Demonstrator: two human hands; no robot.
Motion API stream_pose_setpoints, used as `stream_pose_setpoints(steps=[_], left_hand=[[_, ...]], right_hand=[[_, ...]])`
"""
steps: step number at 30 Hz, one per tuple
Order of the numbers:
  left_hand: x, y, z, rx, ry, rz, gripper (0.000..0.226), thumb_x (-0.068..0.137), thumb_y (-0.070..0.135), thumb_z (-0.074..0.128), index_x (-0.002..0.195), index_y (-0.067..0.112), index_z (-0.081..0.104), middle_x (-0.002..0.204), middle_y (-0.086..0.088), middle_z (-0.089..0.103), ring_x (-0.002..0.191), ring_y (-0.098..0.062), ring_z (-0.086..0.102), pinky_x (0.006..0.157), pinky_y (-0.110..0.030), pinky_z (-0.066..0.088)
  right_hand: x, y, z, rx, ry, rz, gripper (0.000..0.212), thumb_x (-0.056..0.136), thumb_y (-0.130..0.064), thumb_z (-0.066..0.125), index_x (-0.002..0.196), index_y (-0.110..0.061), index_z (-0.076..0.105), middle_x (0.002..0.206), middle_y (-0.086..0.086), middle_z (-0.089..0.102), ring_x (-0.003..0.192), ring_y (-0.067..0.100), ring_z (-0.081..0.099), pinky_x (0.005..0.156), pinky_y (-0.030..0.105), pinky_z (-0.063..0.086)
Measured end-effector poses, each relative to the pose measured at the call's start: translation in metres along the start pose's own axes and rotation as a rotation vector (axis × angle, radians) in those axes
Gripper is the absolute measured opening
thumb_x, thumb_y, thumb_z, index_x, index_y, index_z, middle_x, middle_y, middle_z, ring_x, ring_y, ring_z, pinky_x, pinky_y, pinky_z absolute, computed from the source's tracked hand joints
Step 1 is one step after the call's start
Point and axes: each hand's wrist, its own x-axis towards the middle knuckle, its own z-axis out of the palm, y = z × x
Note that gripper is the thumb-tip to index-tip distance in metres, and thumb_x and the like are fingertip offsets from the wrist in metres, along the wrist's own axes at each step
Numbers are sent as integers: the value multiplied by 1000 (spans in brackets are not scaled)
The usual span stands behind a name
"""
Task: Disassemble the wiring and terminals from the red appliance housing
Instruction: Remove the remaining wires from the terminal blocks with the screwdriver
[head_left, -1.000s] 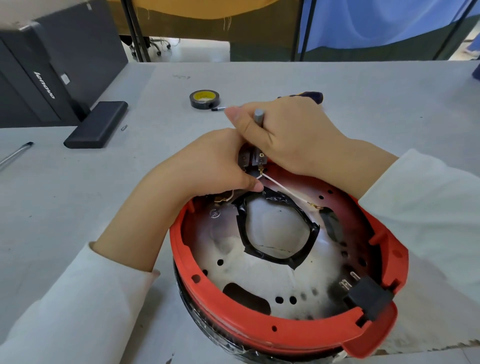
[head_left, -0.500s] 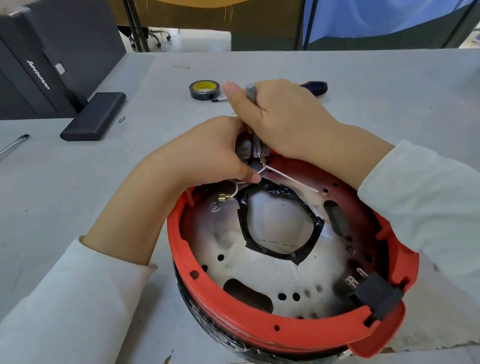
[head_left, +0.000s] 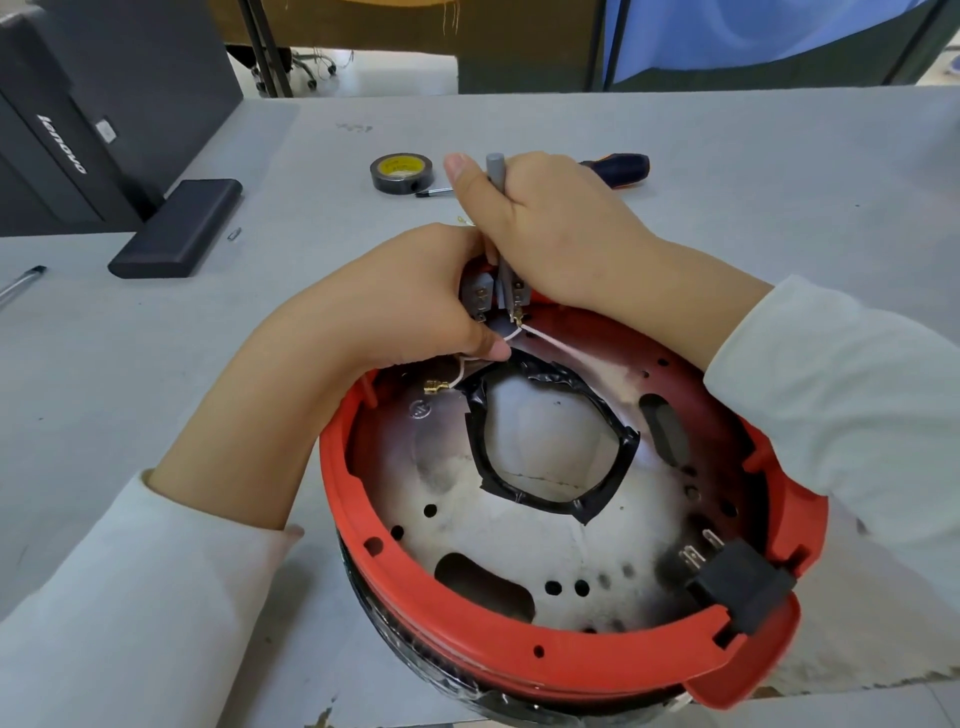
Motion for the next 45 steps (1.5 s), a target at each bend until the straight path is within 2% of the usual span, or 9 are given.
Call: stream_pose_setpoints(steps=[5, 8, 10, 15, 19, 25, 30, 38, 45], left_hand=[[0, -1, 0, -13, 10, 6, 44, 67, 22, 81, 104, 28, 56, 91, 17, 62, 84, -5, 58, 76, -12, 41], [-1, -1, 0, -40, 7, 14, 44, 67, 21, 81, 101, 36, 58, 85, 18, 63, 78, 3, 59, 71, -12, 44], [-1, -1, 0, -49, 9, 13, 51, 67, 21, 82, 110, 35, 60, 87, 18, 64, 77, 4, 59, 71, -15, 46], [0, 0, 0, -13, 22, 20, 65, 66, 21, 82, 125, 34, 55, 100, 22, 57, 86, -1, 54, 71, -5, 35], [-1, 1, 0, -14, 26, 18, 66, 66, 20, 81, 124, 35, 55, 93, 28, 54, 84, 2, 55, 67, 3, 34], [-1, 0, 0, -26, 23, 27, 63, 66, 21, 81, 122, 36, 56, 92, 28, 58, 78, 14, 54, 68, -3, 39], [-1, 0, 1, -42, 25, 26, 60, 66, 21, 81, 120, 33, 58, 101, 20, 63, 90, 4, 59, 78, -11, 43], [-1, -3, 1, -39, 38, 48, 62, 65, 20, 82, 120, 34, 57, 99, 23, 62, 90, 18, 53, 67, 2, 37], [-1, -2, 1, -32, 33, 41, 62, 66, 20, 82, 120, 34, 57, 99, 23, 62, 88, 17, 53, 68, 0, 38]], right_hand=[[-3, 1, -4, 93, 38, 15, 57, 101, -45, 34, 57, -11, 46, 52, -2, 49, 56, 15, 50, 65, 35, 41], [-7, 4, -19, 265, 8, 63, 55, 99, -41, 44, 69, 4, 54, 37, -3, 50, 41, 6, 50, 54, 16, 40], [-15, 11, -26, 357, -19, 99, 44, 97, -32, 48, 67, -1, 55, 35, -3, 52, 36, 2, 48, 48, 7, 35], [-31, 26, -26, 641, 132, 242, 33, 96, -19, 50, 64, -11, 44, 39, 9, 51, 26, 9, 35, 33, 14, 28], [-29, 28, -20, 540, 132, 227, 41, 90, -20, 58, 54, -16, 37, 34, 2, 50, 30, 11, 40, 39, 11, 32], [-28, 29, -17, 467, 111, 190, 38, 89, -21, 57, 57, -16, 38, 40, 2, 58, 43, 19, 51, 46, 17, 38], [-30, 27, -18, 465, 61, 192, 39, 92, -23, 57, 58, -16, 38, 48, 7, 63, 34, 12, 43, 42, 17, 35], [-35, 22, -17, 386, 75, 154, 37, 92, -25, 57, 60, -19, 40, 44, 1, 59, 31, 6, 43, 40, 10, 31], [-26, 21, -22, 394, -3, 215, 34, 91, -19, 55, 60, -15, 41, 48, 8, 62, 30, 13, 43, 42, 19, 39]])
